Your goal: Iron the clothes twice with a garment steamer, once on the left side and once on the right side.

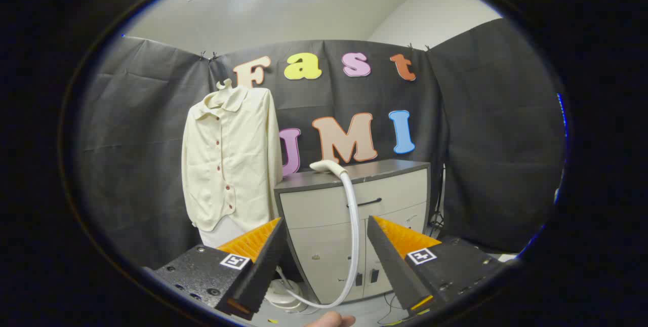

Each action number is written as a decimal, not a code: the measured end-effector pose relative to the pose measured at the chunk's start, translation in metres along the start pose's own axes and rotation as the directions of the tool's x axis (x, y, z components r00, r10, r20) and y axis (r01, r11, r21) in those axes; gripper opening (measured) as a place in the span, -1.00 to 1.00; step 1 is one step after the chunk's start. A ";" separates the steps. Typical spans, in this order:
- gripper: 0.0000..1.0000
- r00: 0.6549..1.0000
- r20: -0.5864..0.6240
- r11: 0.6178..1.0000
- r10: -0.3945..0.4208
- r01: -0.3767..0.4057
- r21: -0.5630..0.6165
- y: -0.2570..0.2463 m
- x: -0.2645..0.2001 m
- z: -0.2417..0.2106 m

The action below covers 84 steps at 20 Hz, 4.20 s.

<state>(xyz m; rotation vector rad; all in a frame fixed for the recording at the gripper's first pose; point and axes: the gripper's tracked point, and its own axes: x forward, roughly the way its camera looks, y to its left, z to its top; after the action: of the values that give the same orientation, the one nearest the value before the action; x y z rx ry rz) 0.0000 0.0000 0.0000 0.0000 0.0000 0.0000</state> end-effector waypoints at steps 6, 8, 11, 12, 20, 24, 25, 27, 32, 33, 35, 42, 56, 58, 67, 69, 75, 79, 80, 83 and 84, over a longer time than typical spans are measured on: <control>0.95 1.000 -0.025 1.000 0.004 -0.005 -0.010 0.011 0.014 -0.009; 0.95 1.000 -0.025 1.000 0.009 -0.009 -0.011 0.016 0.020 -0.009; 0.95 0.999 -0.030 1.000 0.011 -0.012 -0.024 0.018 0.029 -0.011; 0.95 0.999 -0.032 1.000 0.010 -0.011 -0.024 0.019 0.032 -0.011; 0.94 0.999 -0.034 1.000 0.006 -0.006 -0.014 0.021 0.061 -0.012; 0.94 0.999 -0.033 0.999 0.011 -0.012 -0.029 0.023 0.094 0.000; 0.95 0.999 -0.027 0.999 0.020 -0.021 -0.037 0.024 0.105 0.003; 0.95 0.999 -0.025 0.999 0.035 -0.036 -0.033 0.024 0.129 0.008; 0.94 0.998 -0.019 0.993 0.062 -0.063 -0.100 0.029 0.197 0.028; 0.94 0.997 -0.021 0.991 0.072 -0.073 -0.113 0.030 0.212 0.033; 0.95 0.996 -0.038 0.987 0.081 -0.085 -0.136 0.031 0.244 0.041; 0.92 0.990 -0.127 0.976 0.062 -0.087 -0.198 0.019 0.350 0.059; 0.81 0.827 -0.560 0.986 -0.046 -0.052 -0.158 -0.017 0.496 -0.017; 0.59 0.744 -0.663 0.979 -0.077 -0.068 -0.191 -0.026 0.489 -0.039; -0.26 0.753 -0.651 0.985 -0.098 -0.020 -0.172 -0.031 0.495 -0.030; -0.30 0.786 -0.609 0.984 -0.108 -0.001 -0.176 -0.026 0.490 -0.019; -0.37 0.876 -0.469 0.985 -0.114 0.039 -0.168 0.003 0.425 0.012; -0.39 0.924 -0.347 0.977 -0.163 0.101 -0.188 0.035 0.366 0.051; -0.39 0.931 -0.321 0.976 -0.170 0.114 -0.186 0.044 0.345 0.064; -0.39 0.962 -0.208 0.974 -0.180 0.145 -0.173 0.091 0.275 0.110; -0.40 0.966 -0.182 0.974 -0.184 0.154 -0.168 0.107 0.254 0.120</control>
<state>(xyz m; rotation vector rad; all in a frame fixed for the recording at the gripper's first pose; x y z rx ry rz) 0.2540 0.1072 0.1197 -0.1534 0.1981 -0.1713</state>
